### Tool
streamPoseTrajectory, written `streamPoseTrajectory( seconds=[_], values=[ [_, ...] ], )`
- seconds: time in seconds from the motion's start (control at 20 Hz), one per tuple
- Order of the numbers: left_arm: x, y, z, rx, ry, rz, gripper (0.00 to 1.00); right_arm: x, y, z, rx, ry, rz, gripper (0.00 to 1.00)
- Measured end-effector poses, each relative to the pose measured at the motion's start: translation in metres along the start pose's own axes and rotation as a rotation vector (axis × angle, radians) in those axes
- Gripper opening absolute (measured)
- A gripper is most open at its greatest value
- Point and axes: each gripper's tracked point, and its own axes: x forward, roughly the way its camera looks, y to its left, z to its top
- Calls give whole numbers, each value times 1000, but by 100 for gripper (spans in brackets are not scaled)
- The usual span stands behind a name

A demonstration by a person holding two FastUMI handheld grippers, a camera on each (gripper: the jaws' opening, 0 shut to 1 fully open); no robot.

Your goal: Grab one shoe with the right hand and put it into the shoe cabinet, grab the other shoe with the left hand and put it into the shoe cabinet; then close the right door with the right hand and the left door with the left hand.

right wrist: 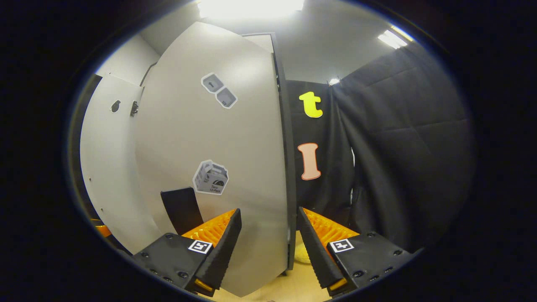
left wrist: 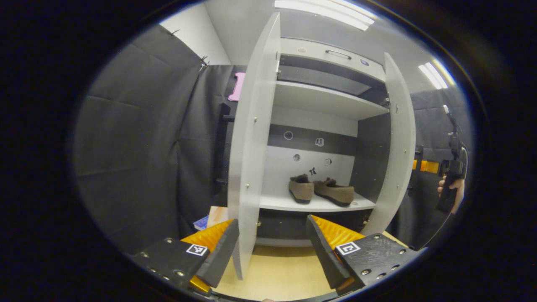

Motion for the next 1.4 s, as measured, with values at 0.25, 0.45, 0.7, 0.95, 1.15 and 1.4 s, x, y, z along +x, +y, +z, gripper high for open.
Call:
streamPoseTrajectory(
  seconds=[0.25,0.45,0.7,0.95,1.15,1.4],
  values=[
    [-17,30,-4,-10,-3,51,94,-4,1,-8,27,13,-18,94],
    [-25,65,6,9,-27,108,94,-3,-3,-14,41,33,-37,94],
    [-25,122,32,44,-79,204,94,-6,-4,-15,37,46,-53,93],
    [-13,172,62,-3,-158,256,100,-20,-13,-21,24,54,-93,94],
    [17,188,82,-64,-191,184,100,-19,-18,-11,48,30,-136,94],
    [51,192,94,-81,-177,66,87,-25,-22,-5,57,-5,-166,94]
  ],
)
